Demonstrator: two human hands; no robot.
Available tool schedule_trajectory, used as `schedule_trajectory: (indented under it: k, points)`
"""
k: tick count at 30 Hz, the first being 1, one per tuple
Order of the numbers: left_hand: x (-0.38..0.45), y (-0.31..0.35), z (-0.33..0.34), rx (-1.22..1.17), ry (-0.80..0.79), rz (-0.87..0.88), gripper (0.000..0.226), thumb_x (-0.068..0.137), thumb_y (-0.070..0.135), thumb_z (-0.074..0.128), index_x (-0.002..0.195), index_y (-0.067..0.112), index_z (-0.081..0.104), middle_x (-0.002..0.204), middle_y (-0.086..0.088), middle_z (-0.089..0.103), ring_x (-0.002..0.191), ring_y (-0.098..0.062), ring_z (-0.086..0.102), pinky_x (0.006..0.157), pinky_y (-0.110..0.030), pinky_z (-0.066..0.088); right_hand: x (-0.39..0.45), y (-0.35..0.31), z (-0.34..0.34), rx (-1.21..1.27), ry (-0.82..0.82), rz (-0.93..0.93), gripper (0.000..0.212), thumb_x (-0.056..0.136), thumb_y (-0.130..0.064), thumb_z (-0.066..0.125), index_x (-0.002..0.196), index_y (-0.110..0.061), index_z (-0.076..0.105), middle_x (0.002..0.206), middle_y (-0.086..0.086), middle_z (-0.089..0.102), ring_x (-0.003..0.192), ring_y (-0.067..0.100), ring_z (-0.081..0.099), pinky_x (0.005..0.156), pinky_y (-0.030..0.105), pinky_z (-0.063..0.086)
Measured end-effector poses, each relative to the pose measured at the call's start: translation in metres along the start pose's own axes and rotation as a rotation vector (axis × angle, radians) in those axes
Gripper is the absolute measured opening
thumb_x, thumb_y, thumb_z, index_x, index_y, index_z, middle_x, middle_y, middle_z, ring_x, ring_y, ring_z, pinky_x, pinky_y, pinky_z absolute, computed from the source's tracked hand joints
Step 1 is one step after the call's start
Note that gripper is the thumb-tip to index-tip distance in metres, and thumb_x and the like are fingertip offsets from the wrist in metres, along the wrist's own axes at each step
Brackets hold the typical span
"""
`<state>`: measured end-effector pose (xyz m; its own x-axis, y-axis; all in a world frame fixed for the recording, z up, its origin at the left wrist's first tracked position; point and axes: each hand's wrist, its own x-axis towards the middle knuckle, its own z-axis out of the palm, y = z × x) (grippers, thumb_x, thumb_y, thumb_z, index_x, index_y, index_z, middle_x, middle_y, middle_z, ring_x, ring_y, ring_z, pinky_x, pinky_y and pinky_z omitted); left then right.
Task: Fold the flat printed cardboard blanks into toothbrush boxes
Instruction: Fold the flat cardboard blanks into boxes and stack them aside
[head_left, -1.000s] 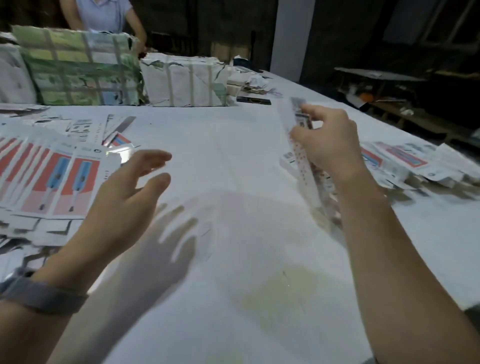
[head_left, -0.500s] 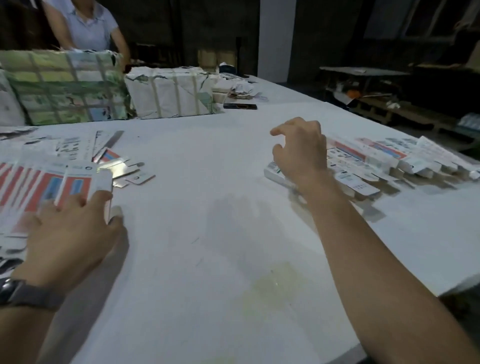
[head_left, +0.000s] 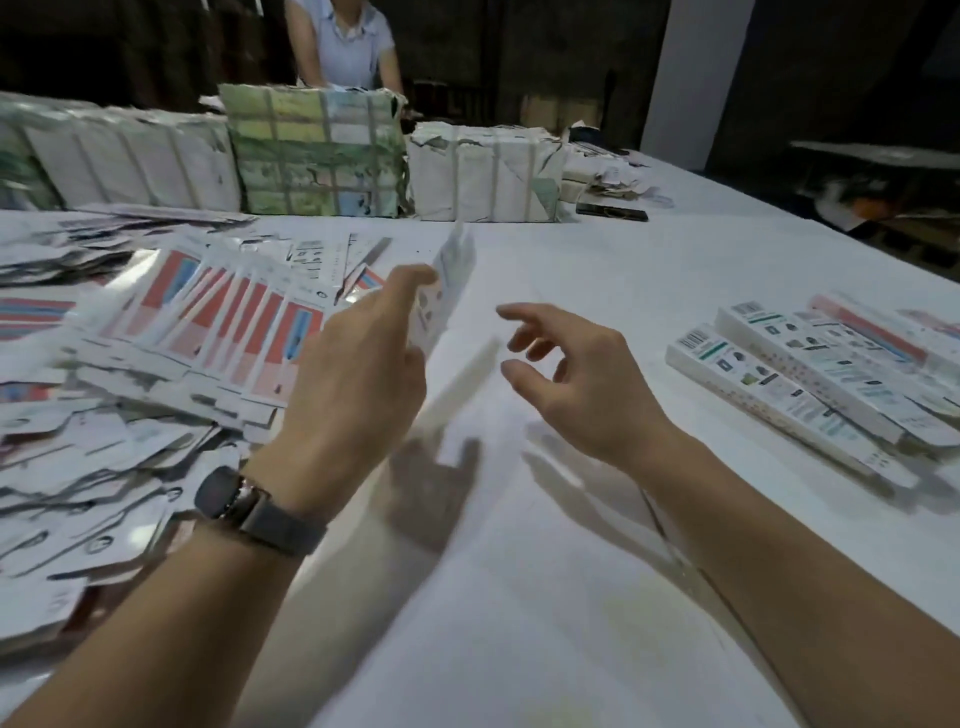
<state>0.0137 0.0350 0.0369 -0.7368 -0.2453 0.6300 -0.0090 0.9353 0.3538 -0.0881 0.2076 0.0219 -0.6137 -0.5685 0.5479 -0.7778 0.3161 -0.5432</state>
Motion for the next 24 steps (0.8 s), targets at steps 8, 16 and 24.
schedule_trajectory:
  k: [8, 16, 24]
  points:
    - [-0.01, 0.027, 0.009, -0.951, -0.377, -0.451, 0.065, 0.085, -0.002, 0.058, 0.137, 0.036, 0.05, 0.097, 0.008, 0.069, 0.09, -0.014, 0.073, 0.074, -0.041, 0.062, 0.008, 0.006, -0.006, 0.392, 0.175, 0.286, 0.063, 0.094, -0.039, 0.063, 0.148, -0.042, 0.03, 0.08, -0.02, 0.054, 0.081, 0.01, 0.067, 0.062, 0.011, 0.048]
    - [-0.015, 0.026, 0.01, -1.203, -0.541, -0.508, 0.07, 0.073, -0.015, 0.036, 0.117, 0.035, 0.056, 0.094, -0.006, 0.075, 0.084, -0.03, 0.071, 0.072, -0.047, 0.061, 0.007, 0.007, -0.003, 0.403, 0.057, 0.203, 0.05, 0.094, -0.026, 0.066, 0.141, -0.03, 0.051, 0.053, -0.012, 0.043, 0.056, 0.003, 0.048, 0.059, 0.015, 0.045]
    - [-0.006, 0.034, 0.015, -1.346, -0.566, -0.635, 0.017, 0.096, 0.026, 0.052, 0.103, 0.011, 0.057, 0.081, -0.015, 0.069, 0.052, -0.014, 0.069, 0.044, -0.021, 0.053, 0.002, -0.003, -0.001, 0.494, -0.039, 0.285, 0.028, 0.091, -0.02, 0.071, 0.118, -0.025, 0.063, 0.065, 0.024, 0.052, 0.056, 0.013, 0.064, 0.037, 0.025, 0.048]
